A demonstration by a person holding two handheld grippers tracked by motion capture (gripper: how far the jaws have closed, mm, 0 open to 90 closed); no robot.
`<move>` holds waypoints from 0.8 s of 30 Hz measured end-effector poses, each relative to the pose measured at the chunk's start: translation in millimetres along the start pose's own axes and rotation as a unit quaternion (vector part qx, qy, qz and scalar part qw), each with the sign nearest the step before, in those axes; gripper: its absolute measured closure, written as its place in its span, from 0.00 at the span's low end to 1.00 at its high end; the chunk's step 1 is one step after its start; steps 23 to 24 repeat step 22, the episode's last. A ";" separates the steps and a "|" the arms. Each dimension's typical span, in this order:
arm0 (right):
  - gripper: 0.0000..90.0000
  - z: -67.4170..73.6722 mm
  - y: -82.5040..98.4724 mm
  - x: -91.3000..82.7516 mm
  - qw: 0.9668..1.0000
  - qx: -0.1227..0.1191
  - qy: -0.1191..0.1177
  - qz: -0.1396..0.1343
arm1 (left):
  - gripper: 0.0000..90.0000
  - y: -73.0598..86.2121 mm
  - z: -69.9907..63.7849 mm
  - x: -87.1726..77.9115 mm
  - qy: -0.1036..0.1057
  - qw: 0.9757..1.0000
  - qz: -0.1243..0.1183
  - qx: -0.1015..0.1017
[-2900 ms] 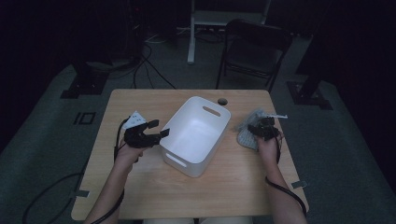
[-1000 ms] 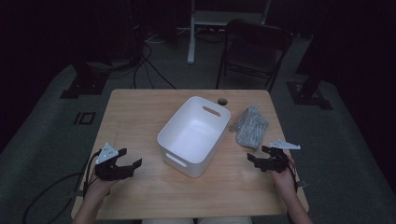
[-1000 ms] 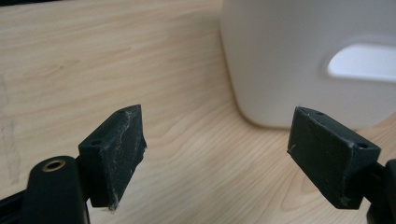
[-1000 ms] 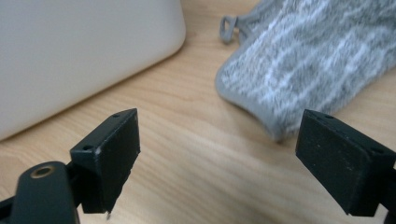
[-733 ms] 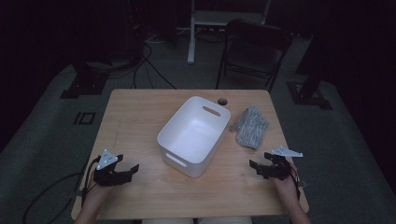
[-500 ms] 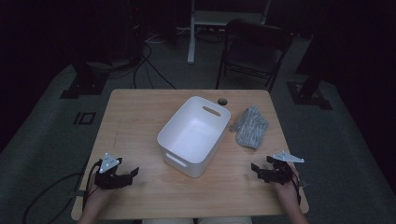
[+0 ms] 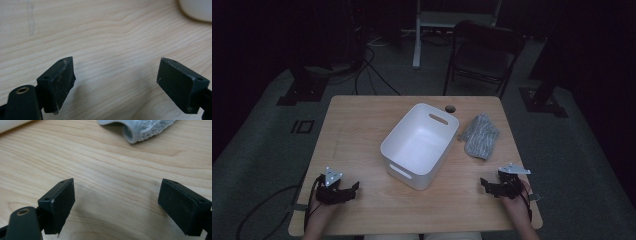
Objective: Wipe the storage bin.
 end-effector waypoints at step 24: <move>0.15 0.7 0.9 2.2 0.999 -0.019 0.028 0.008 | 0.13 3.8 6.2 5.6 -0.022 0.999 0.030 -0.031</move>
Point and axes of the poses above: each handheld gripper's, and its own axes: x roughly forward along the jaws, y roughly out of its underside, z roughly to its left, the point moved 8 cm from there along x, roughly forward along the jaws, and after that the axes turned 5 degrees about x, right-handed, at the moved point
